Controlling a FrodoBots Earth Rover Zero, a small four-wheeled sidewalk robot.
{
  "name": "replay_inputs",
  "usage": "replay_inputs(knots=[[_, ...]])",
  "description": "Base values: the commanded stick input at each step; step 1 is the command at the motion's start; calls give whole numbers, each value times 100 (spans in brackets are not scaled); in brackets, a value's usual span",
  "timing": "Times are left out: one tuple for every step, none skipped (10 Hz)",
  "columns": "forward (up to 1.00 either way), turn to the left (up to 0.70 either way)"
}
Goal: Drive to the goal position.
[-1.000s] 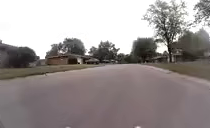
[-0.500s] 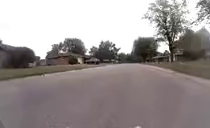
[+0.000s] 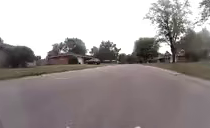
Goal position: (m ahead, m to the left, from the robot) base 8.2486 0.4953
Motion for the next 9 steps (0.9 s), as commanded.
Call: replay_inputs(knots=[[70, 0], [70, 0], [70, 0], [70, 0], [70, 0], [70, 0], [70, 0], [70, 0], [70, 0]])
